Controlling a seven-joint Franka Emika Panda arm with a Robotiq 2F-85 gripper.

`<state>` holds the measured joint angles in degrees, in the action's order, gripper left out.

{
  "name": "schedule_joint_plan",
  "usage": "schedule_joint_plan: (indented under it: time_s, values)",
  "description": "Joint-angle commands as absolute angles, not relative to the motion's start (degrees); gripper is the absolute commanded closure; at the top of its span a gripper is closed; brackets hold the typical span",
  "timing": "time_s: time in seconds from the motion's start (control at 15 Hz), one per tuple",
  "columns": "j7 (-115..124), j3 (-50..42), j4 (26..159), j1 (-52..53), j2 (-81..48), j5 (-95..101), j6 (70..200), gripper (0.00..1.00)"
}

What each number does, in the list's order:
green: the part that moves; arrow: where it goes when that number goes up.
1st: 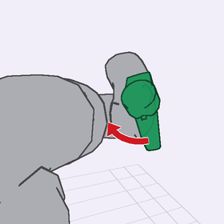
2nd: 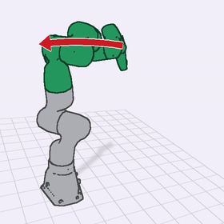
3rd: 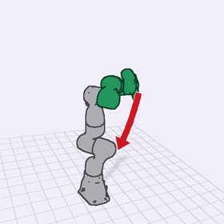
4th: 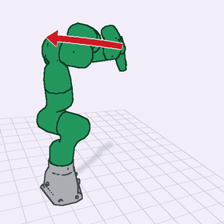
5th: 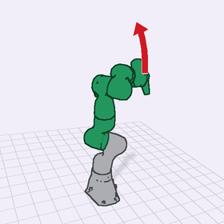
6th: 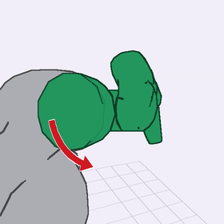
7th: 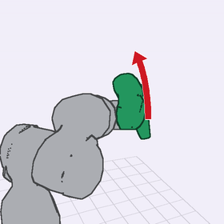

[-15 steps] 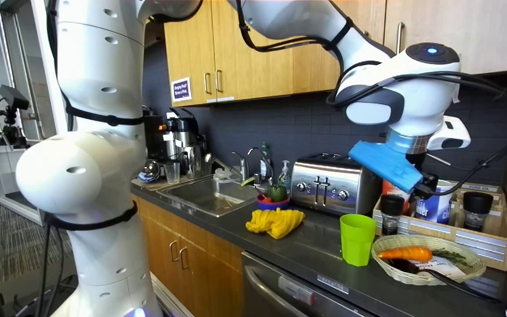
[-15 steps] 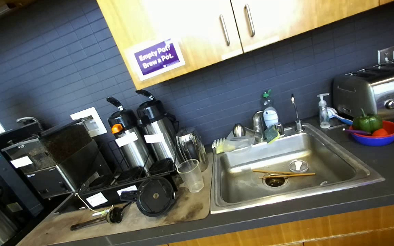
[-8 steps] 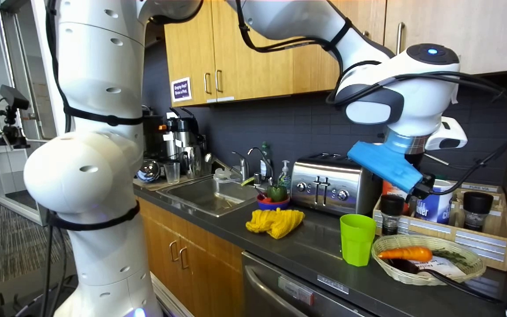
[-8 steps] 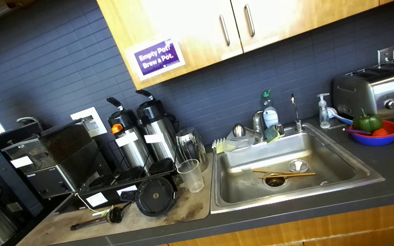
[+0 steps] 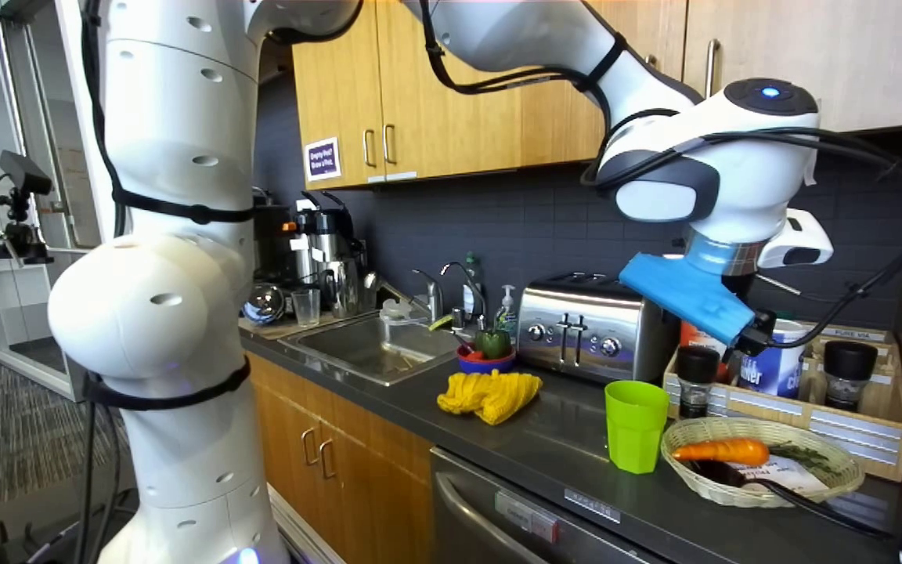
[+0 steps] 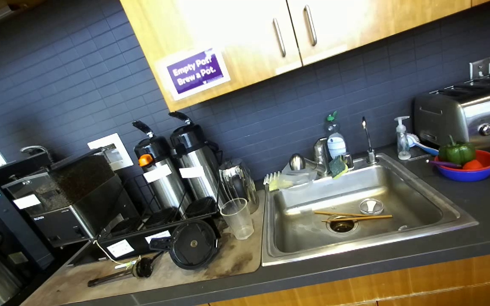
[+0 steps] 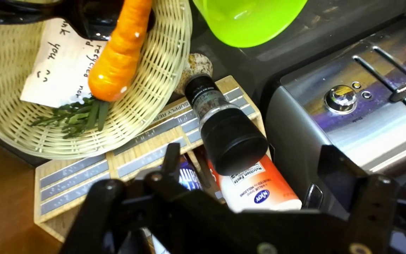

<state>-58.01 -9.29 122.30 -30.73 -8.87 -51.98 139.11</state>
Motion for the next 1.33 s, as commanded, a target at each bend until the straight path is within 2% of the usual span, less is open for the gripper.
schedule_joint_plan:
  time_s: [0.0, 0.87, 1.27]
  values:
    - [-63.1, -12.4, 122.6, -27.7, -8.1, -52.4, 137.3, 0.00]
    - [-89.9, -15.1, 126.7, -25.6, -4.7, -52.3, 123.9, 0.00]
    - [-97.8, -18.1, 124.0, -26.3, -4.9, -48.4, 115.0, 0.00]
